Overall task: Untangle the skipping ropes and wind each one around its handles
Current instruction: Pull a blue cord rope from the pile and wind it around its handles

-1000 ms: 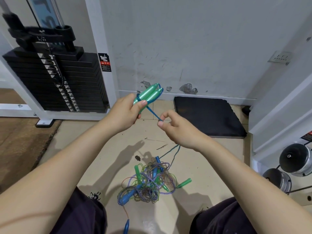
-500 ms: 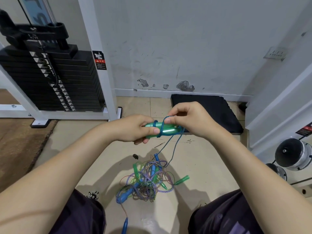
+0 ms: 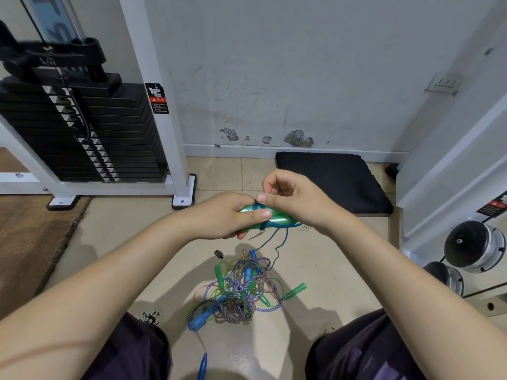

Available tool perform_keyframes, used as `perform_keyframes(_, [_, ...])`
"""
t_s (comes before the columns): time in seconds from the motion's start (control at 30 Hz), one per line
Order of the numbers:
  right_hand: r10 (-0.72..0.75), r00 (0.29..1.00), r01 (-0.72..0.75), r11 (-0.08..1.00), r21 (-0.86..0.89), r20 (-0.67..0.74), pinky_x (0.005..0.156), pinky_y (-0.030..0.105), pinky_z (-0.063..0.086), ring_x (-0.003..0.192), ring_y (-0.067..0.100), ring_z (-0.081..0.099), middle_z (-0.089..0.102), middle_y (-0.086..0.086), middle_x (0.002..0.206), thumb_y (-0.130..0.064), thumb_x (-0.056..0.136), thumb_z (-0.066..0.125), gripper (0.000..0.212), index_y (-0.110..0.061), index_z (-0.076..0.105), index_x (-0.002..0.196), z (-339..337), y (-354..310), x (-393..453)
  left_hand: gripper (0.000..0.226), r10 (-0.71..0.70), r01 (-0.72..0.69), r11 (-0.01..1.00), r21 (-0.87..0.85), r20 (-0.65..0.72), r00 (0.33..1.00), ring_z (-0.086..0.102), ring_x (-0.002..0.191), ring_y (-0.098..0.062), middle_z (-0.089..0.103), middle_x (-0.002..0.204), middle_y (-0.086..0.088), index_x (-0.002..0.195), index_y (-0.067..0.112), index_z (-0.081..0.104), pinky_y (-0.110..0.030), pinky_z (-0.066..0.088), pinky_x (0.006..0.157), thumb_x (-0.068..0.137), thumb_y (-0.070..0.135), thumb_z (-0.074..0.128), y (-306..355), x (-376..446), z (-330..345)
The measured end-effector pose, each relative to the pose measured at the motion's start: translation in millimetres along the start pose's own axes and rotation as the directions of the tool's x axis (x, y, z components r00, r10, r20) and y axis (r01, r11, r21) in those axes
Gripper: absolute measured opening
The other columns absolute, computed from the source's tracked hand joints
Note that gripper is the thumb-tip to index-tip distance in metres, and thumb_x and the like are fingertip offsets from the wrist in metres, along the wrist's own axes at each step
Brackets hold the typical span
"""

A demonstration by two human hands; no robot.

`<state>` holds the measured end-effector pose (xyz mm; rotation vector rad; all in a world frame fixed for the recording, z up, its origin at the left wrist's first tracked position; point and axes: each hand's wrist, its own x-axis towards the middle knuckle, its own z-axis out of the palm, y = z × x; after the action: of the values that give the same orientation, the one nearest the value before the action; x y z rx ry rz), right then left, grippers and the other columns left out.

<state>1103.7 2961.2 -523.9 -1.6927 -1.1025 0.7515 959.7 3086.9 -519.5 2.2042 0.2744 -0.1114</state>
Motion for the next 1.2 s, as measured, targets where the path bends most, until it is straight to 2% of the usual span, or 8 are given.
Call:
perform_keyframes(0.1, [0.057, 0.998, -0.057, 0.997, 0.046, 0.004, 0.066, 0.031, 0.045, 0.071, 0.017, 0.056, 0.060, 0.006, 0.079, -0.026, 0.091, 0.068, 0.012, -0.016, 0.064, 0.085, 1, -3, -2, 0.027, 0.031, -0.032, 0.999, -0.013, -0.066, 0.997, 0.045, 0.043, -0.004, 0.061, 0.062, 0.001, 0.079, 0.023, 0.054, -0.016, 0.036, 0.049, 0.099, 0.042, 0.050, -2, 1, -3])
perform_keyframes(0.3, [0.118, 0.979, -0.188, 0.836, 0.515, 0.166, 0.076, 0.035, 0.054, 0.069, 0.024, 0.060, 0.063, 0.014, 0.094, -0.032, 0.091, 0.065, 0.035, -0.008, 0.059, 0.116, 0, -9, -5, 0.037, 0.023, -0.105, 0.948, -0.300, -0.263, 0.964, 0.042, 0.052, -0.014, 0.053, 0.056, 0.001, 0.094, 0.011, 0.062, -0.019, 0.033, 0.048, 0.097, 0.047, 0.052, -7, 3, -12])
perform_keyframes(0.57, [0.167, 0.982, -0.178, 0.974, 0.142, 0.083, 0.052, 0.023, 0.037, 0.043, 0.013, 0.042, 0.050, 0.002, 0.049, -0.013, 0.094, 0.064, 0.012, -0.013, 0.053, 0.098, 12, -1, -4, 0.031, -0.144, -0.206, 0.883, -0.421, -0.661, 0.736, 0.044, 0.048, -0.009, 0.052, 0.055, 0.003, 0.096, 0.008, 0.063, -0.019, 0.035, 0.048, 0.100, 0.037, 0.052, -12, 6, -28])
perform_keyframes(0.67, [0.122, 0.992, -0.124, 0.991, 0.056, 0.030, 0.044, 0.021, 0.030, 0.045, 0.015, 0.035, 0.053, 0.003, 0.053, -0.015, 0.095, 0.062, 0.009, -0.014, 0.053, 0.095, 9, -8, -4, 0.032, -0.088, 0.014, 0.994, -0.108, -0.722, 0.687, 0.050, 0.053, -0.014, 0.059, 0.058, 0.002, 0.089, 0.011, 0.064, -0.026, 0.038, 0.053, 0.097, 0.041, 0.055, -24, 7, -34])
perform_keyframes(0.77, [-0.014, 0.999, 0.011, 0.999, -0.048, -0.048, 0.048, 0.021, 0.035, 0.049, 0.013, 0.041, 0.055, 0.001, 0.062, -0.014, 0.092, 0.066, 0.007, -0.018, 0.063, 0.087, 5, -16, -4, 0.025, -0.101, 0.121, 0.993, -0.007, -0.608, 0.787, 0.050, 0.047, -0.004, 0.062, 0.061, 0.000, 0.078, 0.022, 0.063, -0.021, 0.039, 0.050, 0.093, 0.043, 0.061, -25, 8, -31])
perform_keyframes(0.93, [-0.186, 0.978, 0.170, 0.972, -0.160, -0.095, 0.067, 0.019, 0.044, 0.068, 0.002, 0.054, 0.063, -0.009, 0.072, -0.009, 0.089, 0.069, 0.011, -0.018, 0.069, 0.082, -9, -25, -3, 0.026, -0.042, 0.032, 0.999, -0.043, -0.238, 0.970, 0.046, 0.045, -0.004, 0.061, 0.061, 0.002, 0.075, 0.022, 0.062, -0.020, 0.036, 0.047, 0.089, 0.044, 0.064, -12, 3, -25])
perform_keyframes(1.03, [-0.106, 0.986, 0.090, 0.988, -0.124, -0.130, 0.063, 0.015, 0.045, 0.063, 0.000, 0.055, 0.063, -0.011, 0.066, -0.013, 0.084, 0.075, 0.012, -0.019, 0.070, 0.075, -13, -24, -2, 0.030, 0.008, -0.011, 0.973, -0.230, -0.014, 1.000, 0.040, 0.046, -0.013, 0.058, 0.063, -0.001, 0.073, 0.025, 0.058, -0.020, 0.031, 0.042, 0.090, 0.050, 0.061, -8, -2, -20])
perform_keyframes(1.2, [0.000, 0.982, -0.015, 0.997, -0.075, -0.187, 0.058, 0.021, 0.045, 0.059, 0.005, 0.054, 0.063, -0.008, 0.063, -0.024, 0.082, 0.078, 0.013, -0.015, 0.071, 0.075, -16, -19, 0, 0.024, 0.062, -0.060, 0.968, -0.245, 0.000, 0.998, 0.041, 0.053, -0.018, 0.057, 0.062, 0.003, 0.077, 0.028, 0.060, -0.019, 0.033, 0.045, 0.090, 0.048, 0.056, -2, -2, -15])
